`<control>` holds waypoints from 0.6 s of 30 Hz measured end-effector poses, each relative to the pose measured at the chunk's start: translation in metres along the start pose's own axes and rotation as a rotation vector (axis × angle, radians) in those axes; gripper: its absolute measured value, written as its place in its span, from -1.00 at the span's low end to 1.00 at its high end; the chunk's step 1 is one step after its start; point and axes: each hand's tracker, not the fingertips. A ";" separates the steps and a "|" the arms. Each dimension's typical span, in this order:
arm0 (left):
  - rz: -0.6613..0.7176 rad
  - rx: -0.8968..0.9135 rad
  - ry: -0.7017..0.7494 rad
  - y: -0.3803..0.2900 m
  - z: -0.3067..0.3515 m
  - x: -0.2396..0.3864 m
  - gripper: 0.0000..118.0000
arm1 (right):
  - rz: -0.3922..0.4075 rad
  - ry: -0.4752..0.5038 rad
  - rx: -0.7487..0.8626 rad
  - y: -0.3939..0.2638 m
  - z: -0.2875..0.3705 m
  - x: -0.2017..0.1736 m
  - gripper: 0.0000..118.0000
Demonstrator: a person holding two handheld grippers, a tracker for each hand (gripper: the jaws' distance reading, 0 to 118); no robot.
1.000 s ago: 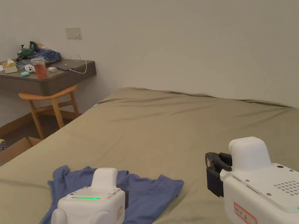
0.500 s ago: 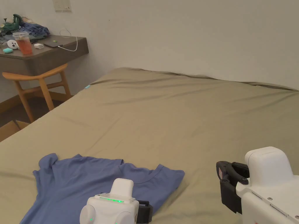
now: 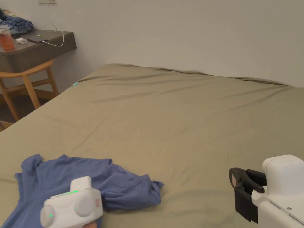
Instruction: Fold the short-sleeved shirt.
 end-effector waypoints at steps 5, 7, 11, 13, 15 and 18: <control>0.148 0.101 -0.151 0.019 0.052 0.007 -0.85 | -0.064 -0.035 0.044 -0.002 0.025 0.027 -0.95; 0.123 0.193 -0.220 0.032 0.092 0.023 -0.85 | -0.084 -0.059 0.072 0.000 0.041 0.042 -0.95; 0.079 0.360 -0.334 0.049 0.185 0.070 -0.85 | -0.091 -0.147 0.126 0.006 0.081 0.071 -0.95; -0.016 0.431 -0.375 0.053 0.226 0.106 -0.85 | -0.097 -0.206 0.156 0.011 0.107 0.087 -0.95; -0.083 0.448 -0.425 0.060 0.259 0.139 -0.85 | -0.091 -0.261 0.186 0.015 0.133 0.101 -0.95; -0.203 0.458 -0.481 0.054 0.290 0.202 -0.85 | -0.088 -0.364 0.217 0.020 0.179 0.123 -0.95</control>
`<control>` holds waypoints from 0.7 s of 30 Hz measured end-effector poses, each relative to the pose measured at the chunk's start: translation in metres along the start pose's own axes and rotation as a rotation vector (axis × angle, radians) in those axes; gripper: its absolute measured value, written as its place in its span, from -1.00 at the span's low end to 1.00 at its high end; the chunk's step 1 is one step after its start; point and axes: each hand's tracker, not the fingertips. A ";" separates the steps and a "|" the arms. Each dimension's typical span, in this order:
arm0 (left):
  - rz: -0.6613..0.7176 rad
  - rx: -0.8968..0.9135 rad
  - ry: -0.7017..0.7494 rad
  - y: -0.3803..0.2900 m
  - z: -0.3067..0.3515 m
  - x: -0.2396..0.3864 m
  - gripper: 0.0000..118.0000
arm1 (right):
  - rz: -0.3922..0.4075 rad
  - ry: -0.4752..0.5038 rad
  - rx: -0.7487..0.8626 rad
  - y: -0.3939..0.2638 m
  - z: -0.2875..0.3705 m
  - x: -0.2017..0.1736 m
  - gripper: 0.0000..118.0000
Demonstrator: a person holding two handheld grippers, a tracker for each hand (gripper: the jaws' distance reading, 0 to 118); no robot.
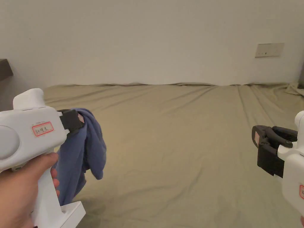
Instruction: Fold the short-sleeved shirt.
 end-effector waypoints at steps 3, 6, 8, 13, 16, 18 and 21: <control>-0.045 -0.040 -0.107 -0.007 -0.011 0.068 -0.85 | -0.008 -0.090 0.027 0.012 0.036 0.037 -0.95; -0.088 -0.125 -0.234 -0.029 -0.029 0.133 -0.85 | 0.001 -0.187 0.054 0.018 0.073 0.069 -0.95; -0.166 -0.167 -0.299 -0.051 -0.040 0.179 -0.85 | -0.005 -0.243 0.059 0.020 0.096 0.090 -0.95; -0.203 -0.307 -0.380 -0.110 -0.064 0.258 -0.85 | -0.029 -0.305 0.086 0.025 0.133 0.122 -0.95; -0.222 -0.385 -0.381 -0.150 -0.080 0.281 -0.85 | -0.016 -0.327 0.094 0.024 0.145 0.128 -0.95; -0.243 -0.433 -0.351 -0.181 -0.094 0.291 -0.83 | -0.011 -0.326 0.090 0.021 0.147 0.131 -0.95; -0.325 -0.489 -0.314 -0.239 -0.125 0.295 0.53 | 0.007 -0.291 0.064 0.014 0.146 0.132 -0.95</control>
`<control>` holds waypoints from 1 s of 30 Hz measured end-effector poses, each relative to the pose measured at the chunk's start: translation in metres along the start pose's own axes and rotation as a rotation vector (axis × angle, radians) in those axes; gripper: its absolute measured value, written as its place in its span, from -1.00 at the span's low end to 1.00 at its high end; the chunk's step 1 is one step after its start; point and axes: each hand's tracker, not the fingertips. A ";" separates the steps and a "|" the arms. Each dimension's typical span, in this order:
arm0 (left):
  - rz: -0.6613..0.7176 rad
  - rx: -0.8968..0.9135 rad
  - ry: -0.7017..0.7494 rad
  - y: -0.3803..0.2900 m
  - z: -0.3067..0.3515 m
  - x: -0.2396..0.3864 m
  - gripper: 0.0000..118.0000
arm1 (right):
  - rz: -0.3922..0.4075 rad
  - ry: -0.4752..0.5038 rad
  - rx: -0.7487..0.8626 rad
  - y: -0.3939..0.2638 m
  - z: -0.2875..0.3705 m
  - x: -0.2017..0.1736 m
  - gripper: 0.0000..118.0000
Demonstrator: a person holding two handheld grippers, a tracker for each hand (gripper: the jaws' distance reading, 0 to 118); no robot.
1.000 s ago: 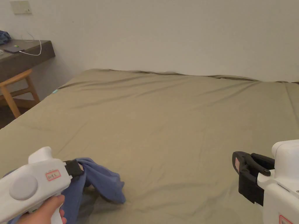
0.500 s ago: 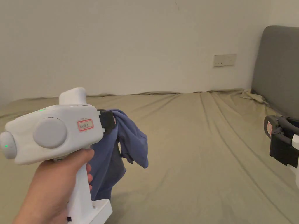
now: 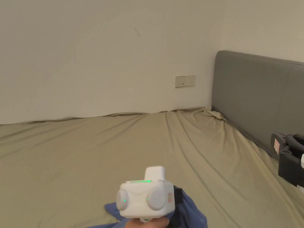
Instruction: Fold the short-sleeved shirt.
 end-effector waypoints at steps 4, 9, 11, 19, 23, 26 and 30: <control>0.151 -0.039 -0.146 -0.013 0.005 -0.020 0.93 | 0.017 0.023 -0.018 -0.006 -0.001 -0.001 -0.95; 0.022 0.205 0.003 0.026 0.106 -0.051 0.97 | -0.025 0.092 0.002 -0.005 -0.004 -0.007 -0.95; -0.020 0.278 0.036 0.027 0.156 -0.066 0.97 | -0.031 0.127 0.011 -0.005 -0.005 -0.016 -0.95; -0.040 0.366 0.533 -0.065 0.284 -0.120 -1.00 | -0.074 0.289 -0.016 -0.033 -0.022 -0.076 -0.95; 0.194 0.253 0.383 -0.100 0.288 -0.164 -1.00 | -0.069 0.381 -0.048 -0.050 -0.030 -0.106 -0.95; 0.225 0.206 0.413 -0.103 0.277 -0.192 -1.00 | -0.047 0.413 -0.072 -0.054 -0.037 -0.122 -0.95; 0.234 0.205 0.417 -0.098 0.251 -0.215 -1.00 | -0.050 0.430 -0.094 -0.061 -0.051 -0.128 -0.95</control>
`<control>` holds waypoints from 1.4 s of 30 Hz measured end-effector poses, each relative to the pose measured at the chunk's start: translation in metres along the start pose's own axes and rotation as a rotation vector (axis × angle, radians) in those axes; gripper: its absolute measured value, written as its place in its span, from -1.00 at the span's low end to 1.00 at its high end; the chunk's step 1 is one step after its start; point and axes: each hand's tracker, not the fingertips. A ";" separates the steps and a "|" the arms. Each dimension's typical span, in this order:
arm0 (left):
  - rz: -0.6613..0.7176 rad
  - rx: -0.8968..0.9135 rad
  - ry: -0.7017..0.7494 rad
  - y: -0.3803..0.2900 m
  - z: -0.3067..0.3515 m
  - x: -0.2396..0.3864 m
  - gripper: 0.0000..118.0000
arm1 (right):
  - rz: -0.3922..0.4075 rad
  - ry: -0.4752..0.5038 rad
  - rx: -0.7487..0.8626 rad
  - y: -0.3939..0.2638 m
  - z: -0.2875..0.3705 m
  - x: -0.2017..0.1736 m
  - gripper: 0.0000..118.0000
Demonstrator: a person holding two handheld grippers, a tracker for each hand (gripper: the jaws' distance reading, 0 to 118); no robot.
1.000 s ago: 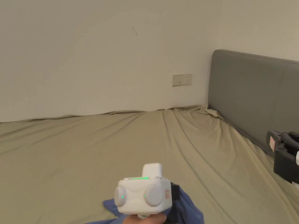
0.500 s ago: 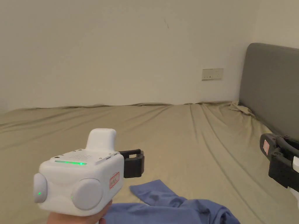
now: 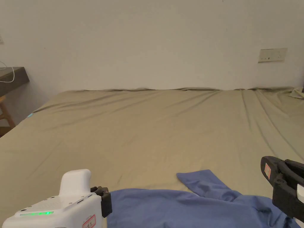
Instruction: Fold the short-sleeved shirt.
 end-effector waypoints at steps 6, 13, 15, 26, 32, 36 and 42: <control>-0.074 -0.050 -0.003 0.000 -0.094 -0.006 -0.92 | -0.006 -0.029 -0.073 -0.019 -0.024 0.018 -0.95; -0.071 -0.250 0.102 -0.022 -0.233 -0.034 1.00 | -0.025 -0.096 -0.175 -0.045 -0.042 0.052 -0.95; -0.061 -0.289 0.143 -0.031 -0.261 -0.041 1.00 | -0.032 -0.115 -0.202 -0.055 -0.047 0.062 -0.95; -0.165 -0.251 0.187 -0.042 -0.258 0.004 -0.96 | -0.036 -0.224 -0.336 -0.087 -0.075 0.100 -0.95; 0.090 -0.185 -0.067 -0.011 -0.201 -0.001 -0.96 | -0.052 -0.157 -0.386 -0.101 -0.106 0.141 -0.92; 0.111 -0.134 -0.108 0.006 -0.175 -0.014 -0.96 | -0.015 -0.076 -0.550 -0.133 -0.159 0.174 0.95; 0.060 -0.126 -0.102 0.006 -0.166 -0.011 -0.96 | 0.183 -0.162 -0.675 -0.171 -0.200 0.185 0.94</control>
